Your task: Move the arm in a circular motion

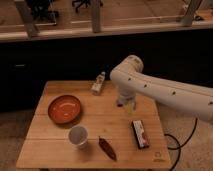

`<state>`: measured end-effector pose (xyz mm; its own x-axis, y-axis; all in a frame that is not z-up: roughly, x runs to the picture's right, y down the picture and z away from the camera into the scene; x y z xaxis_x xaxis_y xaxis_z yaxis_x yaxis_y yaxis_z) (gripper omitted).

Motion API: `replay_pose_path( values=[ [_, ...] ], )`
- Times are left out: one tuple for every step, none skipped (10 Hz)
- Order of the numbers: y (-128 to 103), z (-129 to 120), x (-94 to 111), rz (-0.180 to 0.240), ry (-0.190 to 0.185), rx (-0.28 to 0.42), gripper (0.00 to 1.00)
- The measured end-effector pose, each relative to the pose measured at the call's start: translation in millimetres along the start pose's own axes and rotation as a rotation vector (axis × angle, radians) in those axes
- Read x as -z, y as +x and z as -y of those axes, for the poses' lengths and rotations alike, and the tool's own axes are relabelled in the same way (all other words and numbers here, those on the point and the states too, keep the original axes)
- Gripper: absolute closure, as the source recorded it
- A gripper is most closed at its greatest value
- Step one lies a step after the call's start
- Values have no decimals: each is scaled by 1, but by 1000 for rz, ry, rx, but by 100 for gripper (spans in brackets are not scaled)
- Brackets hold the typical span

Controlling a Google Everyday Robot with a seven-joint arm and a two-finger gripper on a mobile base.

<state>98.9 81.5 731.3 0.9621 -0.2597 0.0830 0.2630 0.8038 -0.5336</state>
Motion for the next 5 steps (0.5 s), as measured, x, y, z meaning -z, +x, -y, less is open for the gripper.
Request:
replay_pose_path(
  values=[
    [-4, 6, 0, -2, 0, 13, 20],
    [-9, 16, -1, 0, 5, 29, 20],
    [-13, 21, -2, 0, 6, 42, 20],
    [-12, 22, -2, -2, 4, 53, 20],
    [-12, 22, -2, -3, -1, 63, 20]
  ],
)
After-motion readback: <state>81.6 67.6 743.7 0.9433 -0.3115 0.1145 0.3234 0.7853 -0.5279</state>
